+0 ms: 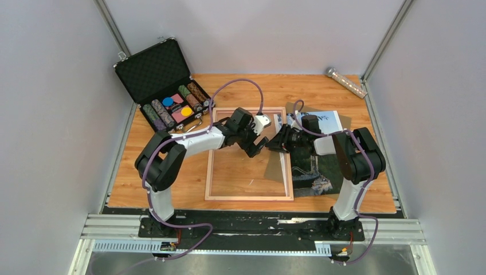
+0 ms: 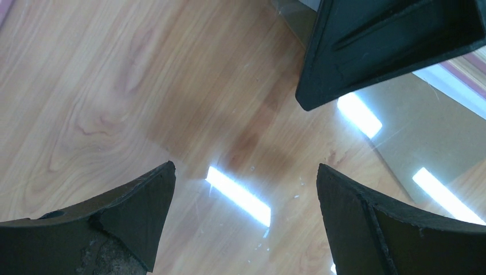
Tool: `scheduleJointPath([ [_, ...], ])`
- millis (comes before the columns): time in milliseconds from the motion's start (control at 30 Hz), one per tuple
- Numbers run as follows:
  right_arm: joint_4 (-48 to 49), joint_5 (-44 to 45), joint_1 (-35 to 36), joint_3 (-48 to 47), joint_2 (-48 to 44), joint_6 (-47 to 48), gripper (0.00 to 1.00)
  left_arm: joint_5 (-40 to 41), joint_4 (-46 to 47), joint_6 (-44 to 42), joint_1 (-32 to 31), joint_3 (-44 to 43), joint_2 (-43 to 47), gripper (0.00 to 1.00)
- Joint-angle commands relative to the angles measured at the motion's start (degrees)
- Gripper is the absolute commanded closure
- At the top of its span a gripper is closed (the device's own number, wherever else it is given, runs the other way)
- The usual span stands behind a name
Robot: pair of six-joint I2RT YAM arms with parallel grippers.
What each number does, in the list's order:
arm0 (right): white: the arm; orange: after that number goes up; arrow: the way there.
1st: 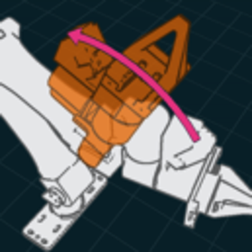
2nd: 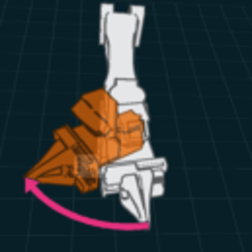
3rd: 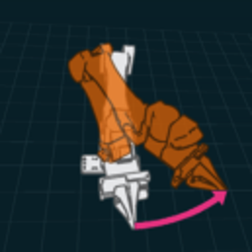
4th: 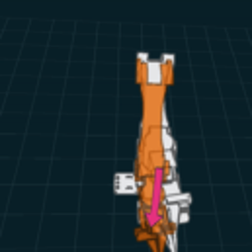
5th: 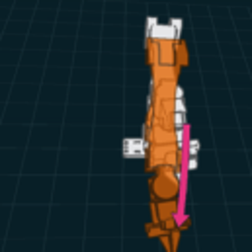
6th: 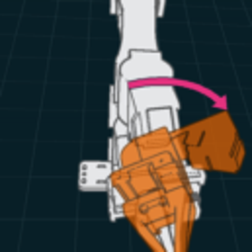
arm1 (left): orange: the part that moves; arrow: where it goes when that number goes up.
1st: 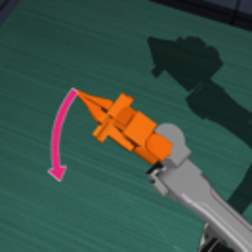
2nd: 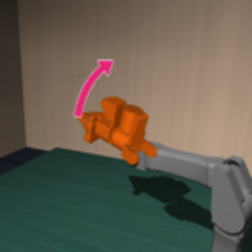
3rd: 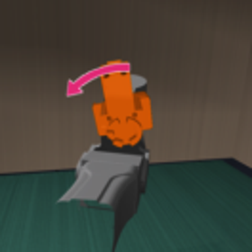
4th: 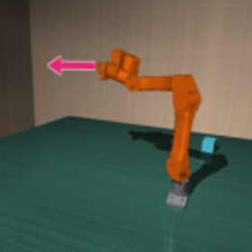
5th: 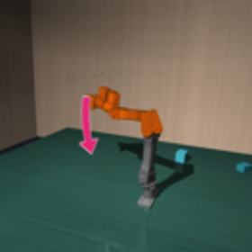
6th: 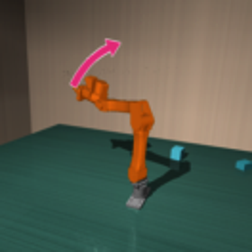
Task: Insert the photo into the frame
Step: Place the photo frame item in the photo frame.
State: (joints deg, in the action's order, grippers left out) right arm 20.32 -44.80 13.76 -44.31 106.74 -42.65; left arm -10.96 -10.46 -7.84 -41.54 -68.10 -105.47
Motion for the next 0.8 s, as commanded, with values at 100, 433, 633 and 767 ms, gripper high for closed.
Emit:
scheduleJointPath([
  [100, 0.16, 1.55, 0.21, -1.30, -0.32, 2.14, 0.66, 0.94, 2.53, -0.92, -0.64, -3.97, -2.32, 0.00],
  [433, -0.01, 1.47, 0.16, -1.39, -0.33, 2.22, 0.66, 0.76, 2.43, -0.35, -0.65, -4.35, -4.28, 0.00],
  [633, -0.91, 1.68, 0.21, -1.71, -0.96, 2.68, 0.63, 0.64, 2.40, -0.11, -0.65, -4.13, -5.01, 0.00],
  [767, -1.22, 1.89, 0.14, -1.74, -1.43, 2.99, 0.61, 0.63, 2.43, 0.15, -0.65, -3.92, -5.30, 0.00],
])
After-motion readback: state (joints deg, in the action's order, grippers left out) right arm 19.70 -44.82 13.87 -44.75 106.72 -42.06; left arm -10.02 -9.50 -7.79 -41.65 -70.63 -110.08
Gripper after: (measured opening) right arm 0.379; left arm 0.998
